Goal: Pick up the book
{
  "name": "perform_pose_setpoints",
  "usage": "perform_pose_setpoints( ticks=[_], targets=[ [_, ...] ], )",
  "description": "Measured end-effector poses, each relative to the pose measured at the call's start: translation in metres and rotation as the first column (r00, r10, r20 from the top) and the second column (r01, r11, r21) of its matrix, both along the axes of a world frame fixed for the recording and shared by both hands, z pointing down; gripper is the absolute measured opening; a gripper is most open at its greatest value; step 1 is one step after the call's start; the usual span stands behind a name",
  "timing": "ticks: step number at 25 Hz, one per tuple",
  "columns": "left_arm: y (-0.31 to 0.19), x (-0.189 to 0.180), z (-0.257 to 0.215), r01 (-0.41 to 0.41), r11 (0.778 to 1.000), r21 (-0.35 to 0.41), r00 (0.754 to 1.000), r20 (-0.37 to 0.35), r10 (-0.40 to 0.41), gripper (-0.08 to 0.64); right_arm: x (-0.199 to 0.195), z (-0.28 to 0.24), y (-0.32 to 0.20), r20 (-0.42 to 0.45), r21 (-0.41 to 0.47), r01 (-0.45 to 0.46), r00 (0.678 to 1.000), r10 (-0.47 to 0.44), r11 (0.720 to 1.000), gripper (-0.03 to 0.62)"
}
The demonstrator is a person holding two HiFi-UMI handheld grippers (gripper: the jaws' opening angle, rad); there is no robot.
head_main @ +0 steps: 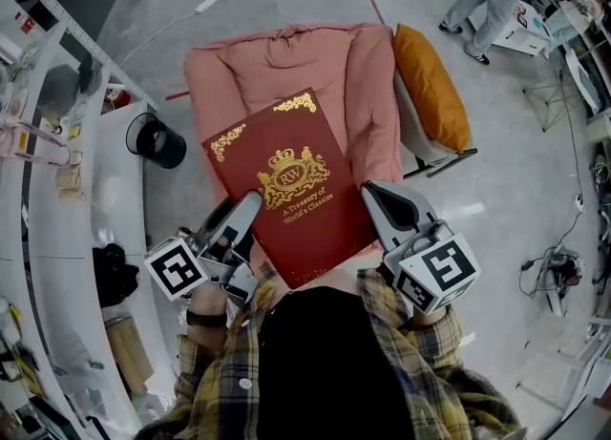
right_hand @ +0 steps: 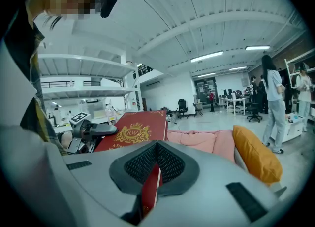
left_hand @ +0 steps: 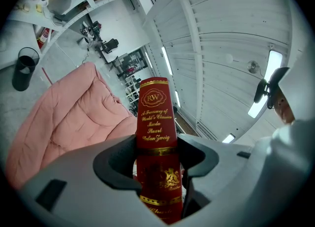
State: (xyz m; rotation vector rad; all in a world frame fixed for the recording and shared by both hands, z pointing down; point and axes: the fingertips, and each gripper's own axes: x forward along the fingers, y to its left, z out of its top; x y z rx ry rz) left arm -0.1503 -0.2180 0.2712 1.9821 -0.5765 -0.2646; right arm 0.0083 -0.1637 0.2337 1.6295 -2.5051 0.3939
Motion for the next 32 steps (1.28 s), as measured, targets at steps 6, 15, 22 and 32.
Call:
perform_pose_setpoints(
  ticks=[6,15,22,32],
  targets=[
    [0.006,0.002,-0.001,-0.015,1.0,0.013,1.0,0.0,0.015,0.249,0.001,0.002,0.006,0.006,-0.005,0.0,1.0,0.0,1.0,0.014],
    [0.002,0.002,-0.001,-0.02,1.0,0.009,1.0,-0.003,0.02,0.249,-0.01,0.004,-0.001,-0.002,-0.016,0.026,1.0,-0.026,1.0,0.014],
    [0.001,0.001,0.004,-0.022,1.0,-0.008,1.0,0.003,0.022,0.249,-0.013,0.006,-0.002,-0.01,-0.019,0.024,1.0,-0.025,1.0,0.014],
    [0.002,0.005,-0.001,-0.037,0.999,-0.007,0.999,0.004,0.037,0.249,-0.015,0.004,0.001,-0.017,-0.021,0.029,0.999,-0.029,0.999,0.014]
  ],
)
